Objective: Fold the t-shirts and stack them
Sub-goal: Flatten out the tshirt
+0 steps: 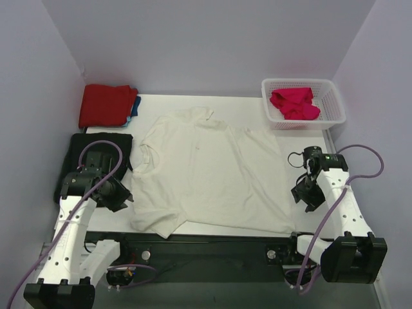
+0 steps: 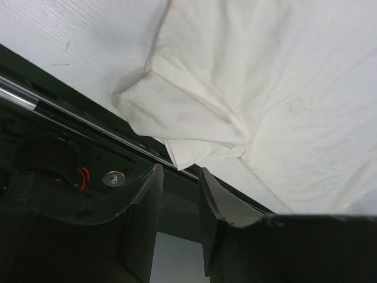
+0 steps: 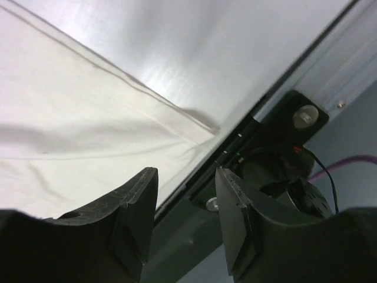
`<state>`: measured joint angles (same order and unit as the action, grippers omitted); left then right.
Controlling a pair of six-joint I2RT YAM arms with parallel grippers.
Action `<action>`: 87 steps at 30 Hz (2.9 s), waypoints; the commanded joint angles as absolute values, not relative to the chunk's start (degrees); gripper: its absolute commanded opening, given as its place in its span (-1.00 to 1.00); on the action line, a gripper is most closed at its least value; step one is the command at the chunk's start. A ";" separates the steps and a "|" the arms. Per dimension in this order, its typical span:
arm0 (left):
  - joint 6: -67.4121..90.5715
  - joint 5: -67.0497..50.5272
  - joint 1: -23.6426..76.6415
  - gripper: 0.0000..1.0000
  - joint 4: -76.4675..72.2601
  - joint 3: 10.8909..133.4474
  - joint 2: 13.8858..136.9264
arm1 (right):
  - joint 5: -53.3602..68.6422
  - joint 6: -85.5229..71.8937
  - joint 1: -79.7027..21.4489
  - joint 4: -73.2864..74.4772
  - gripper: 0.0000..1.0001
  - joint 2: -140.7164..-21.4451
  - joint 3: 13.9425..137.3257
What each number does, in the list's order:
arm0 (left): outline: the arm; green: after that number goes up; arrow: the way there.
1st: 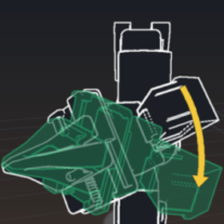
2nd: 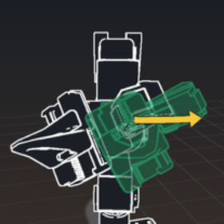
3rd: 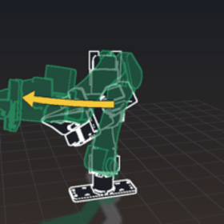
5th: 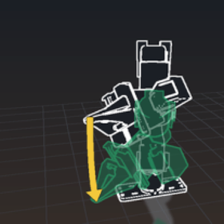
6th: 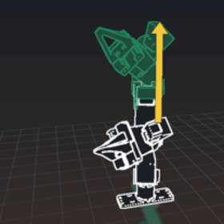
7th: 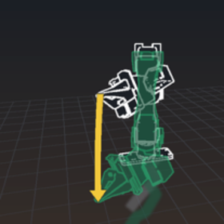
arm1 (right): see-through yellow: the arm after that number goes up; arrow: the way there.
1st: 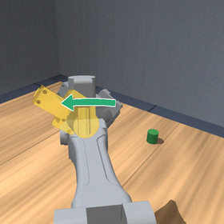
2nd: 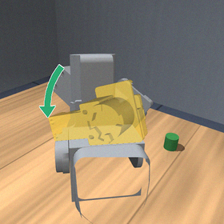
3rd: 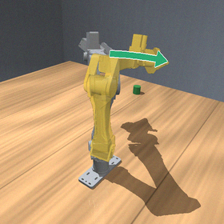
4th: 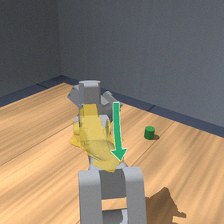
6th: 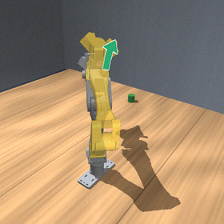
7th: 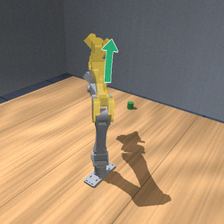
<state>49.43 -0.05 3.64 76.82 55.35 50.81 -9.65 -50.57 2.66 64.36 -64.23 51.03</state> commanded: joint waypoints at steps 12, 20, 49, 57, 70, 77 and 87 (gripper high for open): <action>40.97 -9.57 4.22 -0.17 41.69 51.15 60.63 | -0.44 -35.51 0.53 43.51 -0.10 -82.69 66.69; 34.54 -9.15 5.18 -0.18 26.02 59.23 81.46 | 3.95 -30.32 -3.34 40.87 -0.11 -100.18 81.99; 32.86 7.03 9.58 -0.22 39.86 100.61 126.37 | 2.55 -28.48 -6.95 38.23 -0.19 -123.57 102.92; 37.00 14.85 7.83 -0.33 54.13 112.77 132.98 | 3.51 -29.44 -6.24 38.32 -0.19 -125.15 103.62; 38.32 17.14 3.25 -0.45 51.33 99.94 127.18 | 3.25 -29.71 -7.03 38.49 -0.18 -128.49 105.12; 38.41 18.19 2.46 -0.46 51.59 97.82 125.78 | 1.76 -29.88 -7.12 39.11 -0.18 -130.34 106.44; 39.20 17.05 1.84 -0.46 49.75 90.36 121.03 | -6.94 -34.18 -4.75 43.32 -0.18 -128.58 102.31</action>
